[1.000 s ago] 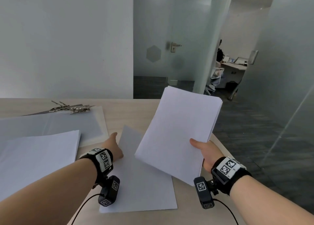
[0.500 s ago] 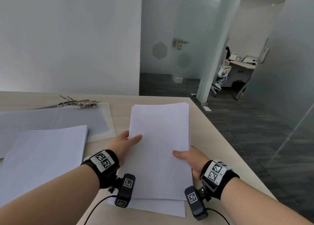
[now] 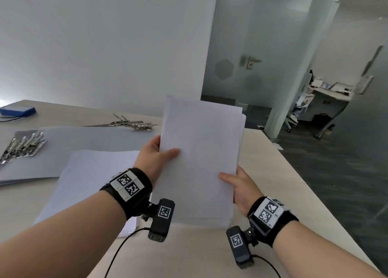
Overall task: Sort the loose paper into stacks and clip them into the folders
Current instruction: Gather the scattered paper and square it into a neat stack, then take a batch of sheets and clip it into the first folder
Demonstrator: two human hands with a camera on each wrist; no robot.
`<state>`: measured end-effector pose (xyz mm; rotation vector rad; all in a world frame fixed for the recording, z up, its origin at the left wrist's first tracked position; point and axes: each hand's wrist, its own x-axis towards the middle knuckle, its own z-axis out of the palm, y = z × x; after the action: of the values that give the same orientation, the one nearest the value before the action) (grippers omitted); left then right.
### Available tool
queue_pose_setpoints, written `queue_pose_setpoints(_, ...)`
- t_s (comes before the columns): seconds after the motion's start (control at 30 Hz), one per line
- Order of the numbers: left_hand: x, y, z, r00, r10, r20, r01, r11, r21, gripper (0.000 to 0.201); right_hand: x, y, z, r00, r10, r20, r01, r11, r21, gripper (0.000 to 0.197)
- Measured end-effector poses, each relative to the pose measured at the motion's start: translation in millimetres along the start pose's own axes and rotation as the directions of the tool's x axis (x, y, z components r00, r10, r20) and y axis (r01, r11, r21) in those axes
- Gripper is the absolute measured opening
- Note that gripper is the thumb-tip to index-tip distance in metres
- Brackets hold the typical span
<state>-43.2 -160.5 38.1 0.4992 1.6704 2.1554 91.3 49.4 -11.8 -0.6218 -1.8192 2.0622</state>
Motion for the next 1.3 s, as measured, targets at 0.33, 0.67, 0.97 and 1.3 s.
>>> queue_pose_setpoints(0.33, 0.4, 10.6, -145.8, 0.893, -0.342, -0.294, 0.402, 0.899, 0.175, 0.050, 13.9, 25.6, 131.1, 0.960, 0.176, 0.217, -0.162, 0.984, -0.079, 0.027)
queue_pose_setpoints(0.67, -17.7, 3.1, -225.5, 0.827, -0.391, -0.404, 0.502, 0.837, 0.218, 0.048, 13.4, 48.3, 193.9, 0.950, 0.182, 0.255, -0.096, 0.944, -0.316, 0.020)
queue_pose_setpoints(0.97, -14.0, 4.3, -248.4, 0.829, -0.202, -0.522, 0.500, 0.686, 0.528, 0.043, 15.5, 44.6, 188.9, 0.945, 0.274, 0.177, -0.203, 0.919, -0.338, 0.016)
queue_pose_setpoints(1.3, -12.3, -4.8, -236.3, 0.832, -0.306, -0.462, 0.540, 0.635, 0.552, 0.063, 16.8, 47.8, 189.1, 0.935, 0.270, 0.231, -0.212, 0.945, -0.249, 0.027)
